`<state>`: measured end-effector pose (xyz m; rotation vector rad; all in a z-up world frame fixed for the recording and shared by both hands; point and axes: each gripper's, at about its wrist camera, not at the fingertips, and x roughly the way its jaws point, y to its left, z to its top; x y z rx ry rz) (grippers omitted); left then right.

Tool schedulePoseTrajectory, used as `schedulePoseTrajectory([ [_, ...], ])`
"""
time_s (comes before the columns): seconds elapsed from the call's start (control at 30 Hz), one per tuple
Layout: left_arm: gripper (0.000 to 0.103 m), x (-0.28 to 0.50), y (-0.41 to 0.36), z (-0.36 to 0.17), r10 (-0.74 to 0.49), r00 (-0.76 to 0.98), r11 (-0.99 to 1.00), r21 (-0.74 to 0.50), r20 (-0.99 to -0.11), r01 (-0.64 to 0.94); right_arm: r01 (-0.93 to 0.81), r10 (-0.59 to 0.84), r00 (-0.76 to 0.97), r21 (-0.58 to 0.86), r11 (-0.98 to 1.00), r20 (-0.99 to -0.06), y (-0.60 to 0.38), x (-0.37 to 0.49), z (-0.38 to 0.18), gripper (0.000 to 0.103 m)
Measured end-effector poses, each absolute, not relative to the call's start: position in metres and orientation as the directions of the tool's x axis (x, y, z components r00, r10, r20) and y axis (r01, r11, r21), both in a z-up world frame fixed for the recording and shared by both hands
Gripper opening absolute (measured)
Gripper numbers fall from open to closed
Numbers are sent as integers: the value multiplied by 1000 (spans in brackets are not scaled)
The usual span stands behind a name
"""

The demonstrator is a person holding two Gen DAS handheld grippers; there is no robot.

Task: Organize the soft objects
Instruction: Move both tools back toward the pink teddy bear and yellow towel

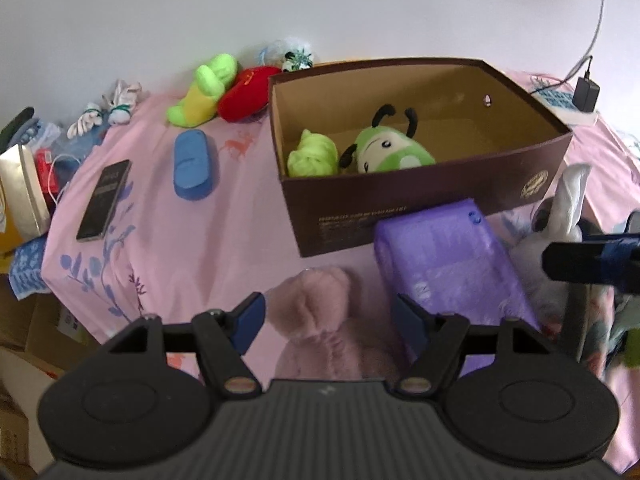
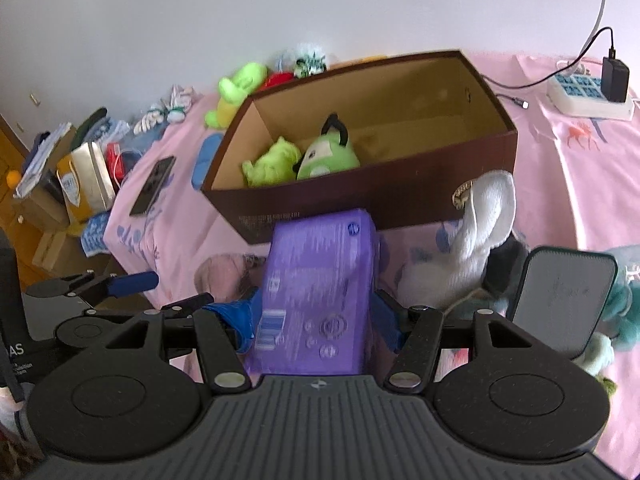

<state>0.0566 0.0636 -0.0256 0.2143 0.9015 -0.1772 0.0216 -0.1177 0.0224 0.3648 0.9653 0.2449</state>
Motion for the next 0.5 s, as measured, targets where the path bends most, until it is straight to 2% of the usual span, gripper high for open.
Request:
schedulePoseTrajectory([
  [0.2, 75, 43, 80, -36, -90, 611, 951, 113, -786, 286, -42, 380, 522, 422, 905, -764, -119, 14, 20, 45],
  [0.5, 75, 31, 93, -41, -181, 589, 945, 26, -788, 325, -44, 403, 512, 446, 894, -758, -124, 1, 18, 45],
])
